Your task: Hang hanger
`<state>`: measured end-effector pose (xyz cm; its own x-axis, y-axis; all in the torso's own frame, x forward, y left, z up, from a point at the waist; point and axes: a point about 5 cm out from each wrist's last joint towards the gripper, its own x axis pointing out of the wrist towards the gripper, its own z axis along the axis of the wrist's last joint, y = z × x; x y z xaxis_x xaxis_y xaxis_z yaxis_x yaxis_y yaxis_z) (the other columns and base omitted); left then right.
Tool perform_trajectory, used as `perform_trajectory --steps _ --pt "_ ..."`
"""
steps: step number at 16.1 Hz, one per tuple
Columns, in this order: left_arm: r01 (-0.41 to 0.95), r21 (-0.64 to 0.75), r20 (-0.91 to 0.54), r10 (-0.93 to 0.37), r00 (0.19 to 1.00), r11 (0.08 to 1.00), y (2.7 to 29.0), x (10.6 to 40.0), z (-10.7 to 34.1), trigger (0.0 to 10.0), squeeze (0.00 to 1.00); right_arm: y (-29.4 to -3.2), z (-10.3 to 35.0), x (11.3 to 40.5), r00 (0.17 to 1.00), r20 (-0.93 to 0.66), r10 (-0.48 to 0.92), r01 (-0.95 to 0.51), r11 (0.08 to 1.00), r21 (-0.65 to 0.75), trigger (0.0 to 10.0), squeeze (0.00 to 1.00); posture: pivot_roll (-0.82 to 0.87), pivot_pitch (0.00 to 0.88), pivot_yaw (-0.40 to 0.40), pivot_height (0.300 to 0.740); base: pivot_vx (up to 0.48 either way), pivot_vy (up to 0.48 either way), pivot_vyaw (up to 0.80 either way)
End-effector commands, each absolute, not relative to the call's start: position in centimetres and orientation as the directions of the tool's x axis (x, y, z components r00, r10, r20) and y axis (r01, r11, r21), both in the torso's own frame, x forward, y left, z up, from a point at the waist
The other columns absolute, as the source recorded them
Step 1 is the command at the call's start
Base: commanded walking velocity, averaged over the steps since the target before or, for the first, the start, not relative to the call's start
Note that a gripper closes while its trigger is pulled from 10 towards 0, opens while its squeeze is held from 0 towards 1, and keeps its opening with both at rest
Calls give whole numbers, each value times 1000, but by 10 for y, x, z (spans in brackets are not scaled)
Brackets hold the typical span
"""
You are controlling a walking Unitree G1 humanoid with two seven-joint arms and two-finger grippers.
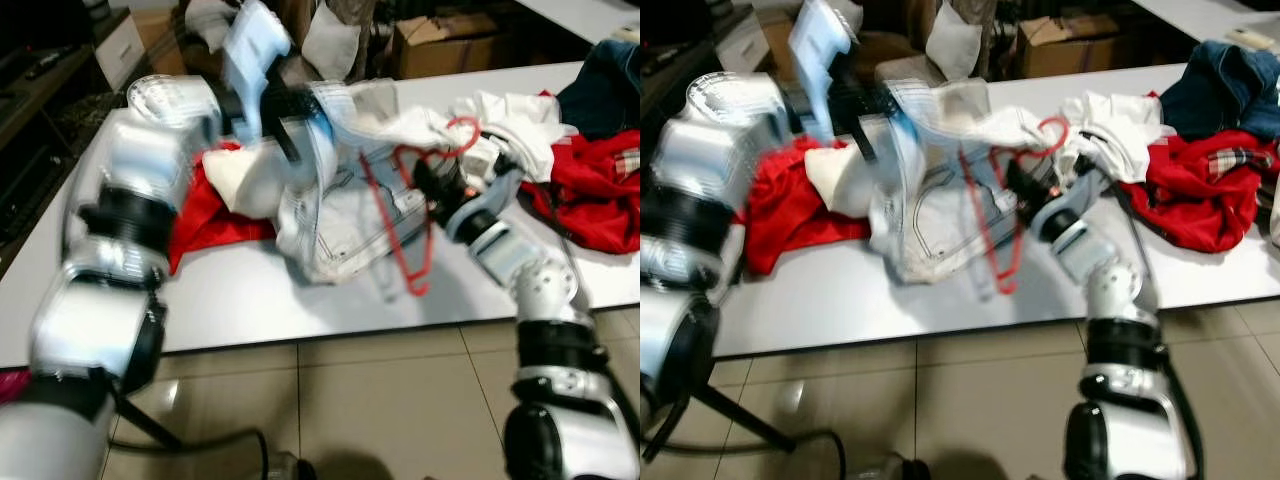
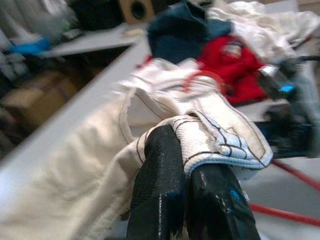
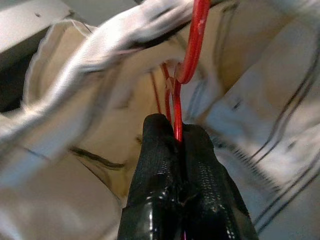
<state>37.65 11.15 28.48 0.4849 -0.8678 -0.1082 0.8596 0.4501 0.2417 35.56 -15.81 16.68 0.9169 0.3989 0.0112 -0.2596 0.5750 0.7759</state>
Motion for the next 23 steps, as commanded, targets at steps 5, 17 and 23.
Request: perform_trajectory --steps 5,17,23 --pt "964 55 49 -965 258 261 87 349 322 392 0 -148 200 368 908 153 391 -326 429 842 10000 0 -136 0 141 740 0 0 0" --pt "714 382 -232 -687 688 586 127 372 288 510 0 -132 160 342 874 -116 473 -293 700 651 10000 0 -134 0 157 740 0 0 0" --pt "686 600 -451 -534 715 412 152 356 209 0 0 -159 154 278 889 -152 432 -290 788 543 10000 0 -163 0 171 740 0 0 0"
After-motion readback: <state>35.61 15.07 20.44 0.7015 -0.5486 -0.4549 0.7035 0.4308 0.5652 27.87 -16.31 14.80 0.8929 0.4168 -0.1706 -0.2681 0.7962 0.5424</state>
